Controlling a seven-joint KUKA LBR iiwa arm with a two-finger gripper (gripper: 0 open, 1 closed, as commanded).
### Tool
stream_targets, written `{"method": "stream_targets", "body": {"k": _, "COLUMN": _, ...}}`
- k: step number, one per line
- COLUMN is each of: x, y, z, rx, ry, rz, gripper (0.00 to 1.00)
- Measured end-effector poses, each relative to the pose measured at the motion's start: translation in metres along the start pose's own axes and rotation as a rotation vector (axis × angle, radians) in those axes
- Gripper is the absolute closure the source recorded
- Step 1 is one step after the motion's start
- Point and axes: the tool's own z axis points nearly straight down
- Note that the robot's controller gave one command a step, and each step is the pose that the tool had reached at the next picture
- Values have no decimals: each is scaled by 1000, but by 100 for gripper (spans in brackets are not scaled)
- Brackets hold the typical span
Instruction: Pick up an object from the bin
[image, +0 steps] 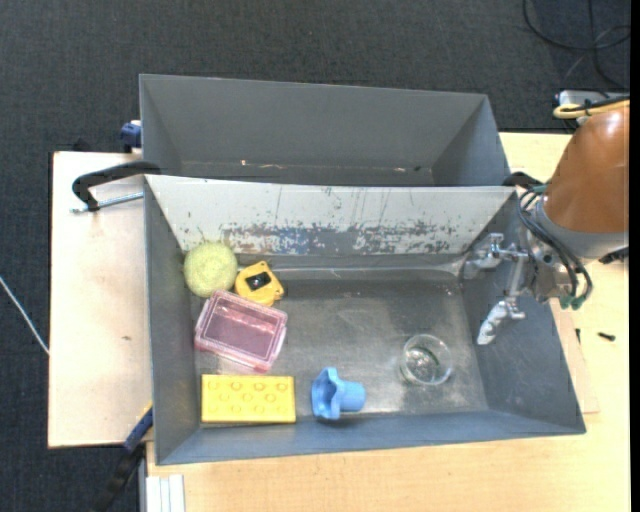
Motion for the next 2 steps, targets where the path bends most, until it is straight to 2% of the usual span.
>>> {"method": "stream_targets", "body": {"k": 1, "x": 48, "y": 53, "z": 68, "rx": 0, "ry": -3, "rz": 4, "gripper": 0}}
{"method": "stream_targets", "body": {"k": 2, "x": 57, "y": 67, "z": 85, "rx": -1, "ry": -3, "rz": -44, "gripper": 0}}
